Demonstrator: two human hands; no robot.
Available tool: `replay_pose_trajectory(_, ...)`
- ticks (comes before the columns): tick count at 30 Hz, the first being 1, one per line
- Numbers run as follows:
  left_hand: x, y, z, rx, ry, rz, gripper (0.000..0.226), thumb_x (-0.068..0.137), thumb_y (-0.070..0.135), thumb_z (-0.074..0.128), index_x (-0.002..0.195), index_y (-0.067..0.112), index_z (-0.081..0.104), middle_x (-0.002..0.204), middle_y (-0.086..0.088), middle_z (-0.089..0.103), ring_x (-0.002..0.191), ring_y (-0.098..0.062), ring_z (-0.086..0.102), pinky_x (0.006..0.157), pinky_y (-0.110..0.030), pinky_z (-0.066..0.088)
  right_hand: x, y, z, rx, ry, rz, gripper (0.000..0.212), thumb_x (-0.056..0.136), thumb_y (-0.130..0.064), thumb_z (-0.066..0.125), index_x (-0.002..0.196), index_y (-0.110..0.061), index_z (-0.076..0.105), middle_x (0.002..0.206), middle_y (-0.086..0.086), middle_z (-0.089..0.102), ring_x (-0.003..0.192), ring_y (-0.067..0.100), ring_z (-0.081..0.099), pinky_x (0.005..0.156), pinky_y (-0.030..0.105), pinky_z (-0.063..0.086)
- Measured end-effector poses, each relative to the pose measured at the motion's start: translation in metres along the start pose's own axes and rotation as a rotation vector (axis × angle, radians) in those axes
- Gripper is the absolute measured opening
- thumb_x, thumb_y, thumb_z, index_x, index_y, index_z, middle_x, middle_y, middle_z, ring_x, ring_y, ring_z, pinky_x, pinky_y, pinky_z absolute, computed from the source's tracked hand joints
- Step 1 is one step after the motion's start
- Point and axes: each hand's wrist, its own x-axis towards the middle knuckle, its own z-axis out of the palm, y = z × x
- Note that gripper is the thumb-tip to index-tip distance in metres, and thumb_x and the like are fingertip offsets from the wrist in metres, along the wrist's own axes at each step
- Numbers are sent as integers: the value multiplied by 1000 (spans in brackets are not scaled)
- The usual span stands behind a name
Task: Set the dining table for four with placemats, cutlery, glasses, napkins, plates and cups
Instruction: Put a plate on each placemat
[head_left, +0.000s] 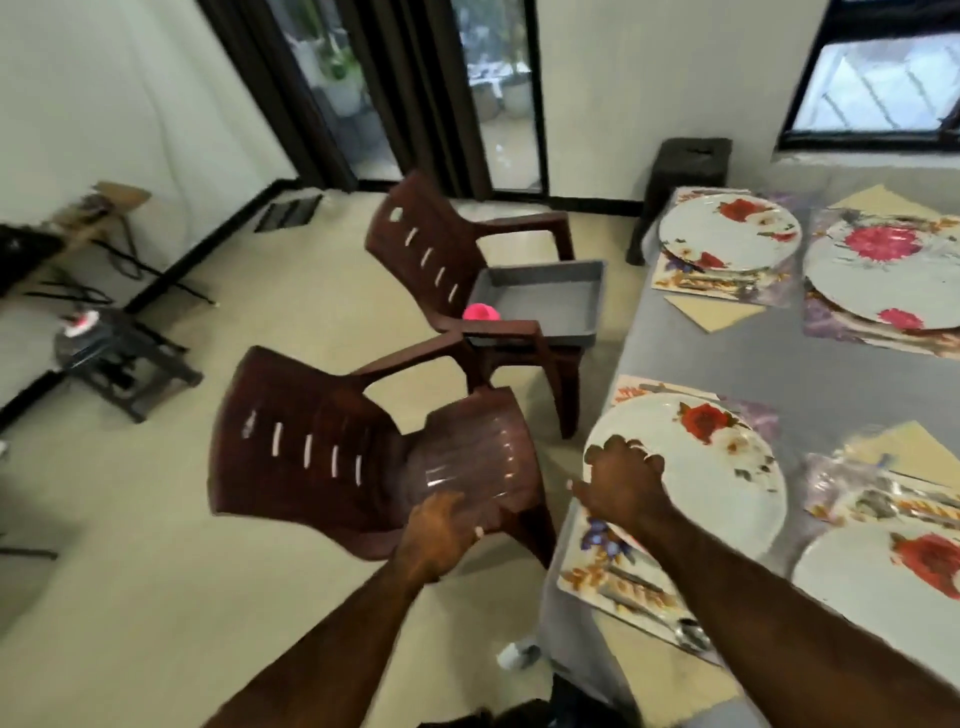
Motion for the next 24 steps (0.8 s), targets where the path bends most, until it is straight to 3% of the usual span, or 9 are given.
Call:
replay_pose_trajectory(4, -44, -95, -2, -167, 116, -95, 75, 77, 54, 78, 140, 17, 64, 135, -11, 65, 125, -32, 62, 108, -37, 48, -17, -86, 38, -51, -156, -142, 64, 86, -70, 53, 137, -32, 59, 143, 9, 54, 130, 35, 54, 107, 48, 43)
replay_pose_trajectory(6, -68, -146, 1, -211, 127, -150, 74, 81, 52, 79, 146, 24, 58, 139, -6, 61, 126, -30, 58, 109, -40, 47, -29, -128, 64, -54, -186, -194, 69, 78, -72, 53, 135, -34, 60, 141, 7, 56, 127, 35, 56, 107, 46, 45)
replay_pose_trajectory(11, -139, -291, 9, -354, 132, -305, 75, 87, 55, 76, 152, 29, 48, 147, -2, 53, 137, -25, 49, 113, -42, 44, -72, -253, 136, -197, -345, -311, 70, 88, -74, 51, 140, -28, 56, 147, 10, 48, 134, 34, 50, 109, 49, 43)
replay_pose_trajectory(17, -230, -427, -24, -344, 193, -476, 77, 94, 56, 69, 159, 29, 39, 160, 1, 42, 147, -26, 36, 119, -38, 35, -111, -399, 197, -294, -533, -496, 87, 88, -79, 49, 157, -28, 40, 163, 9, 37, 148, 34, 37, 119, 51, 34)
replay_pose_trajectory(24, -240, -518, -73, -523, 199, -548, 78, 91, 54, 74, 156, 30, 39, 151, -1, 52, 129, -22, 59, 106, -37, 49, -103, -542, 203, -276, -600, -715, 74, 91, -70, 59, 150, -28, 45, 150, 3, 45, 138, 28, 46, 112, 45, 45)
